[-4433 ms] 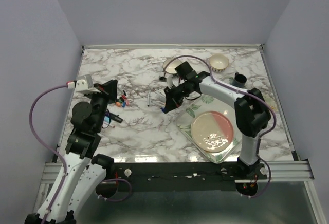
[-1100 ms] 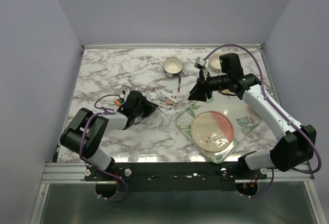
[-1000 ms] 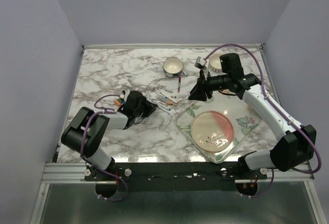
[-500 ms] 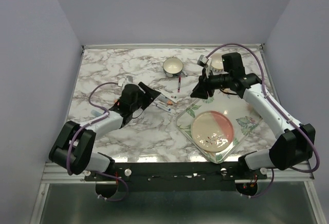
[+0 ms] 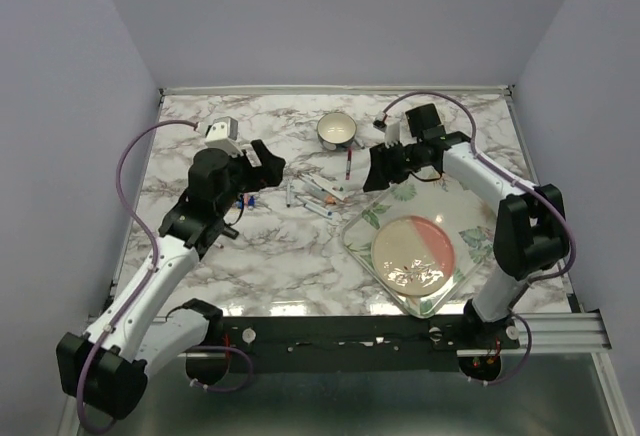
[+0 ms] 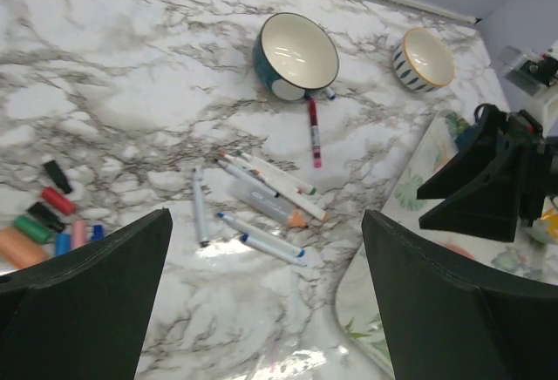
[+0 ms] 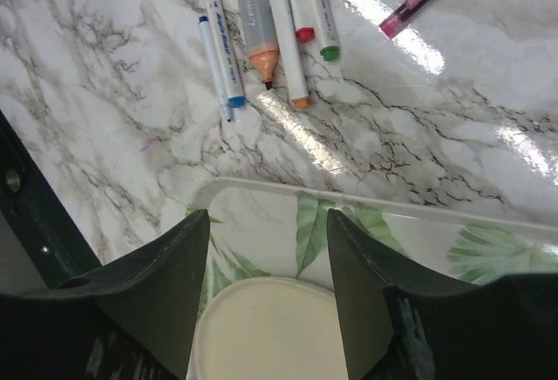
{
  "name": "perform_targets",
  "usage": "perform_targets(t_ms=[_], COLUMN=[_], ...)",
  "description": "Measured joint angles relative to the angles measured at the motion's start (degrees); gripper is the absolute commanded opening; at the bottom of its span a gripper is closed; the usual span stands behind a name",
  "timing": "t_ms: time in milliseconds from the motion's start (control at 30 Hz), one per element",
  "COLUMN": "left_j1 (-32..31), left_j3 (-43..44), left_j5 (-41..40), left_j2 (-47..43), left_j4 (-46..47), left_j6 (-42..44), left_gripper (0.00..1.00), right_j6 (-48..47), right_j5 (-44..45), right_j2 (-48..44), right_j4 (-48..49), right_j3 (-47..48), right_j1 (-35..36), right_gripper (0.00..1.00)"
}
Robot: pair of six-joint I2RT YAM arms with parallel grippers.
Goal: Open the pen caps
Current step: Place the barrel on the table with the left arm, then grab a pen on the table with the right arm
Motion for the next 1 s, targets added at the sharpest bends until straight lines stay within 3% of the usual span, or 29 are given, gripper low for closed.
perform_targets(t_ms=[200, 400, 1000], left_j1=[0.0, 0.1, 2.5], left_j3=[-0.9, -6.6, -6.8], left_j5=[-4.7, -8.9, -9.4], left_j2=[-11.4, -20.5, -20.7], left_j4=[-9.8, -13.6, -13.9], left_j6=[12.7, 17.4, 19.7], left_gripper=[0.99, 0.99, 0.99], right_j6=[2.9, 6.0, 14.3], right_j5=[6.0, 12.3, 24.9], right_j2=[4.9, 11.4, 23.9], right_j4=[-0.1, 0.3, 0.1], right_j3=[4.8, 11.1, 27.2], right_j1=[2.3, 4.0, 6.1], right_gripper=[0.73, 0.75, 0.69])
